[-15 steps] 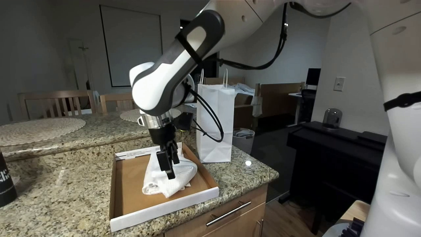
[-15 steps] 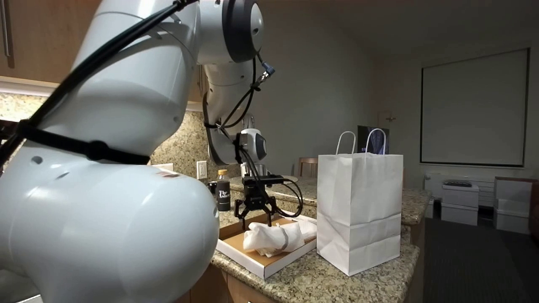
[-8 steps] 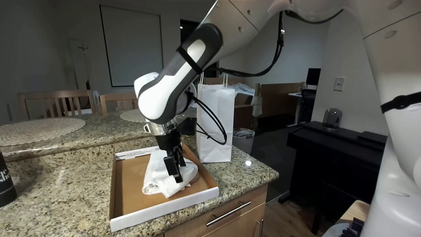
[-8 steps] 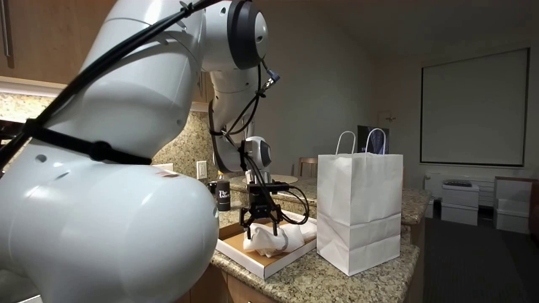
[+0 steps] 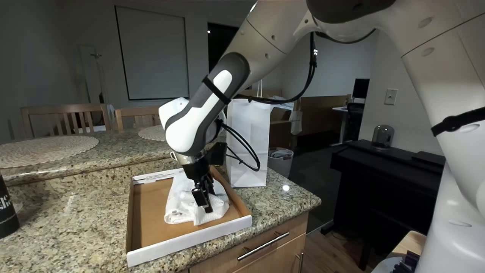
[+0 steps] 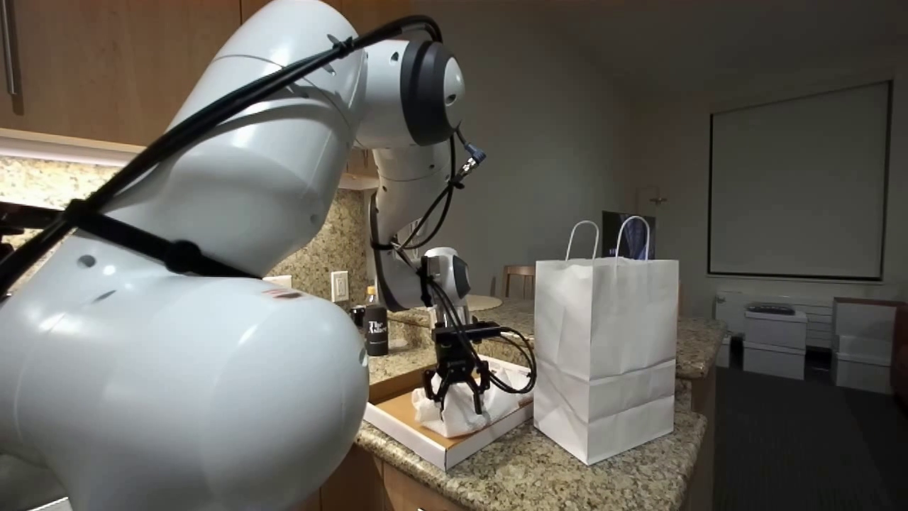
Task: Put one towel in the bag
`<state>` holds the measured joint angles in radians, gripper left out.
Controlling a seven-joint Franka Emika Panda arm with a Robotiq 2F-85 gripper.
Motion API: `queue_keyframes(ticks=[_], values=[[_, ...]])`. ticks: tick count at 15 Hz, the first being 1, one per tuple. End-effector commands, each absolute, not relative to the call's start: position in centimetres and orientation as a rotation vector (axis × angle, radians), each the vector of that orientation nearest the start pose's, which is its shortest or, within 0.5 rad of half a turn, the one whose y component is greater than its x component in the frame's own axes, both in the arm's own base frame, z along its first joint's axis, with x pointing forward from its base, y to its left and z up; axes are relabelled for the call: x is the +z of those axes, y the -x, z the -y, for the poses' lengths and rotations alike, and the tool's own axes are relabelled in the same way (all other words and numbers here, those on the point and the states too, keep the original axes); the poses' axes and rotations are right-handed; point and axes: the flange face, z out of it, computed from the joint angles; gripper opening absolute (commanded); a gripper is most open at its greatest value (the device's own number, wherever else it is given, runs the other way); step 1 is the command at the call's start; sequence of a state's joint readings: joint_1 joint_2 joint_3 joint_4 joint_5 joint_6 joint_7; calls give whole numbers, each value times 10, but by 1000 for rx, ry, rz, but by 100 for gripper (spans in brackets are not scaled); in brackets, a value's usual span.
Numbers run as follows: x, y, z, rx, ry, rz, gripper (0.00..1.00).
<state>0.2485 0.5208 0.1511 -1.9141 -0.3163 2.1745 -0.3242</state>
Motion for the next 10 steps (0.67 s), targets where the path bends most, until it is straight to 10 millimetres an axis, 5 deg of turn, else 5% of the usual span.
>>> queue_keyframes(ticks=[1,7,10], values=[[204,-566,-224,379,2956,1448,47],[211,-566,-218,516,2830,1368,10],[229,-560,-212,570,2693,1345,5]])
